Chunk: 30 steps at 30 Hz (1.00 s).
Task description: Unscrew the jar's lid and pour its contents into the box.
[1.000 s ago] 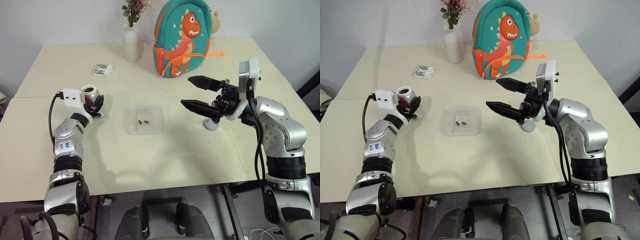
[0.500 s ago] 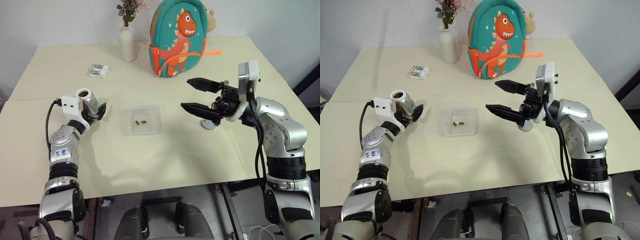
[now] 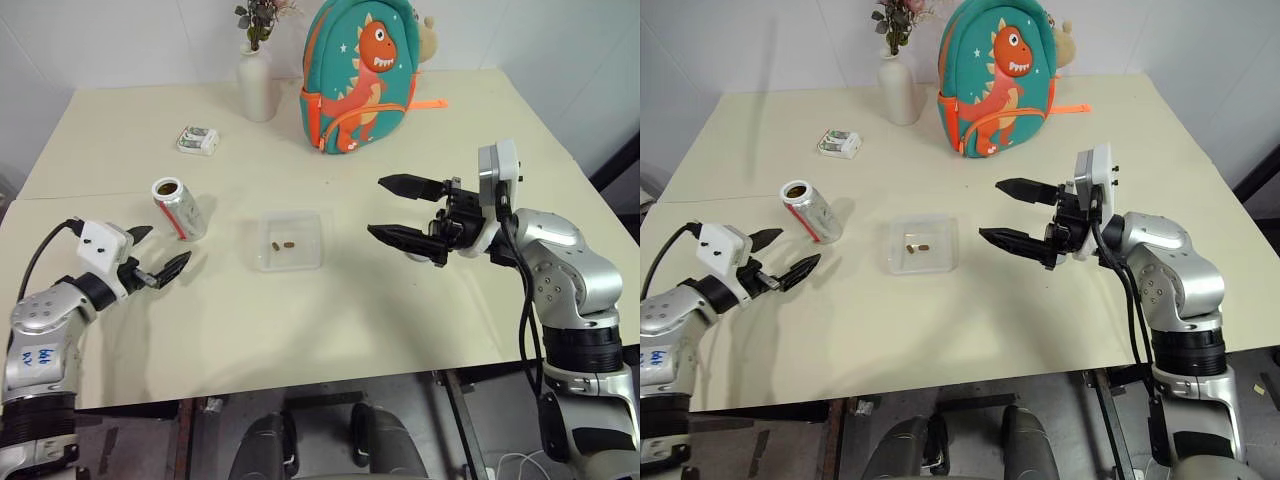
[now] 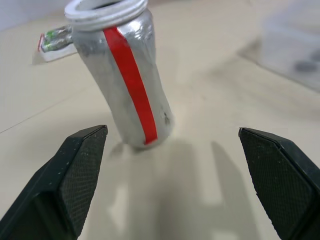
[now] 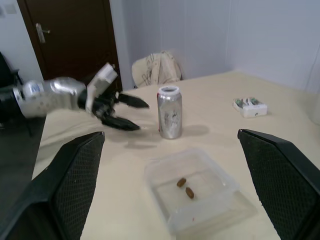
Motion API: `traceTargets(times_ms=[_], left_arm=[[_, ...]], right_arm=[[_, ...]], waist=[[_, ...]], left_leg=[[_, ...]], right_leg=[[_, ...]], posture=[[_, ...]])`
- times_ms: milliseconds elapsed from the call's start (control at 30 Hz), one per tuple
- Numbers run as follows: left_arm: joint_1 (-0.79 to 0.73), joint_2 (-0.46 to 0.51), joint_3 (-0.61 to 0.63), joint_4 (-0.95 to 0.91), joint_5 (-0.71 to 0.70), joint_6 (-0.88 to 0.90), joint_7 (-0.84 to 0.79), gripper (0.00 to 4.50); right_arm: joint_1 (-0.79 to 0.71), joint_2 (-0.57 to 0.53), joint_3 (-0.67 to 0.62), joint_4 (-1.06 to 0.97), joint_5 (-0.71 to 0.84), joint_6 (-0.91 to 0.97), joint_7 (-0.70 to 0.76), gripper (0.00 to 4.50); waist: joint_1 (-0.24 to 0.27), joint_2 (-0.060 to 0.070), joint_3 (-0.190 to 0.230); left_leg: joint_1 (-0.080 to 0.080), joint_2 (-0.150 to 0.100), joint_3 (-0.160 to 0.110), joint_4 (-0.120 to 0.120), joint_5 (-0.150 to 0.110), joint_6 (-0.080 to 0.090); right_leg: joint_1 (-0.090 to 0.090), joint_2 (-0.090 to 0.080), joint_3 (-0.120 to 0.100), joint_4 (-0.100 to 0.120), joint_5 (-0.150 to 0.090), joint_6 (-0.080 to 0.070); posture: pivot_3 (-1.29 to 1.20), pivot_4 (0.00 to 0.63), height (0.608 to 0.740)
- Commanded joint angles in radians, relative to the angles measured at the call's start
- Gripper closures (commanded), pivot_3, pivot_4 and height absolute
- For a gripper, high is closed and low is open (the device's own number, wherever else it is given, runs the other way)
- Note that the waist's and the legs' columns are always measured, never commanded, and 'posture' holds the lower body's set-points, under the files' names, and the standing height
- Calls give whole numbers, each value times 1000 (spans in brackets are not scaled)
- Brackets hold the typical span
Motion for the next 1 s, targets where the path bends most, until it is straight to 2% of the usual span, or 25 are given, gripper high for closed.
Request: traceTargets(times_ms=[33,167,333,733,1000], left_arm=[[35,60,27,-127,-86,28,-112,14],[38,123,-26,-246,-127,26,-241,14],[-94,113,-106,-253,-191,39,-332,14],[-133,109,-141,-289,-218,121,-346,14],[-94,104,-132,-320,-215,131,-344,14]], right_arm=[[23,-51,-18,-69,10,3,24,0],[50,-98,-18,-102,4,6,32,0],[78,-142,-22,-105,-36,-33,42,0],[116,-232,-54,-84,-58,-55,82,0],[131,-230,-73,-53,-69,-74,70,0]], waist=[[0,0,0],[-1,0,0],[1,0,0],[1,0,0],[-1,0,0]], left_leg=[[0,0,0,-1,0,0],[0,0,1,-3,-1,-1],[0,0,1,-3,-1,-1],[0,1,6,3,-1,-1],[1,1,5,3,-1,-2]], right_leg=[[0,0,0,-1,0,0],[0,-1,0,-3,0,0],[0,0,-1,-5,0,0],[1,3,-2,-2,0,1],[1,2,-1,-2,0,1]], posture=[[0,150,740],[0,150,740],[0,150,740],[0,150,740],[0,150,740]])
